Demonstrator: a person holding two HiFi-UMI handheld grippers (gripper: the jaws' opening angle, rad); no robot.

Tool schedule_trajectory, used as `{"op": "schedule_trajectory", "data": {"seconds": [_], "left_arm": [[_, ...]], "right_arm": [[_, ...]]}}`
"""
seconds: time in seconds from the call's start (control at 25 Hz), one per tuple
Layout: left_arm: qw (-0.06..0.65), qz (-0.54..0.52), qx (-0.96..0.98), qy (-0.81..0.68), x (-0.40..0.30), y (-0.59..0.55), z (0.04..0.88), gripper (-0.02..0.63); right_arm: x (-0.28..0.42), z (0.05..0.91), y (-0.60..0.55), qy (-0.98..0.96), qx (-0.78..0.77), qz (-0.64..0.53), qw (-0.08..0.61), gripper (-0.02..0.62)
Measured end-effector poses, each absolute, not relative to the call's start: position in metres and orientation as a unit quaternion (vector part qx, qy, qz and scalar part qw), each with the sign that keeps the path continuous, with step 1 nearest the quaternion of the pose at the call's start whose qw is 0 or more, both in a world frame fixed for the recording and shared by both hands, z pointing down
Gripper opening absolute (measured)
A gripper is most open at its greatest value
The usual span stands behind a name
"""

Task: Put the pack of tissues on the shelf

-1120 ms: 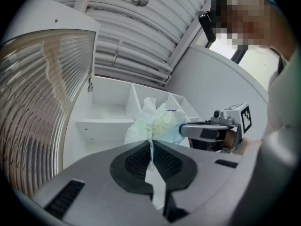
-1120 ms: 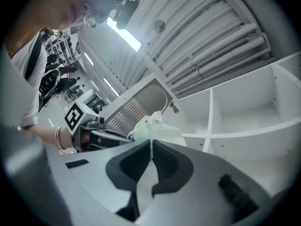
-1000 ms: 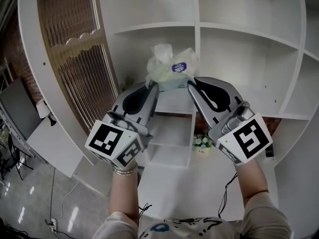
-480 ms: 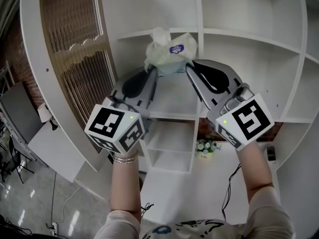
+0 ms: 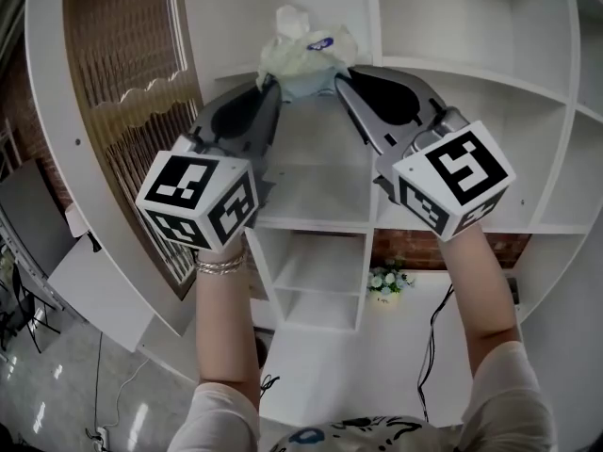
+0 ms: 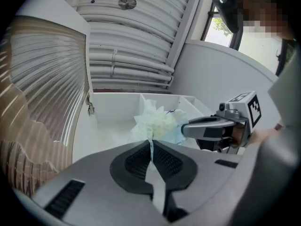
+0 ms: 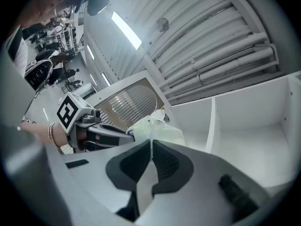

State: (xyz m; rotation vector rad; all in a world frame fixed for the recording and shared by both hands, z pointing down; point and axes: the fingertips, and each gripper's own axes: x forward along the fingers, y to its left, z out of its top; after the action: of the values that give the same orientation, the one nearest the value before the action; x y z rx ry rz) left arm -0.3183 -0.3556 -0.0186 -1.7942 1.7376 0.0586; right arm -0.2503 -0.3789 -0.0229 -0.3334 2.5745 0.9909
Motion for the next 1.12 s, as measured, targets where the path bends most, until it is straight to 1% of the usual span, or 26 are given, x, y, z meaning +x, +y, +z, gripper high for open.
{"op": "schedule_trajectory", "data": {"seconds": [0.28,0.6,0.76,1.12], "left_arm": [[0.318,0.021,-0.677,0.663,-0.335,-0.369,-0.043,0.021],[0.287,0.052,-0.7,0.652,-0.349,-0.384,-0.059,0.021],[0.287,0.031,-0.689,0.665,-0.356,-0.395,-0.064,0.021],[0.258,0.002,-0.691,0.675,-0.37,-0.411,-0.075,0.021]], "right_arm": [[-0.266,-0.045,-0.391,0.913,-0.132,0.347,0.167,0.034],[-0.28,-0.061,-0.409,0.916,-0.143,0.345,0.144,0.034],[-0.289,-0.065,-0.42,0.918,-0.154,0.345,0.123,0.034],[-0.307,-0.074,-0.437,0.919,-0.179,0.345,0.068,0.034]]}}
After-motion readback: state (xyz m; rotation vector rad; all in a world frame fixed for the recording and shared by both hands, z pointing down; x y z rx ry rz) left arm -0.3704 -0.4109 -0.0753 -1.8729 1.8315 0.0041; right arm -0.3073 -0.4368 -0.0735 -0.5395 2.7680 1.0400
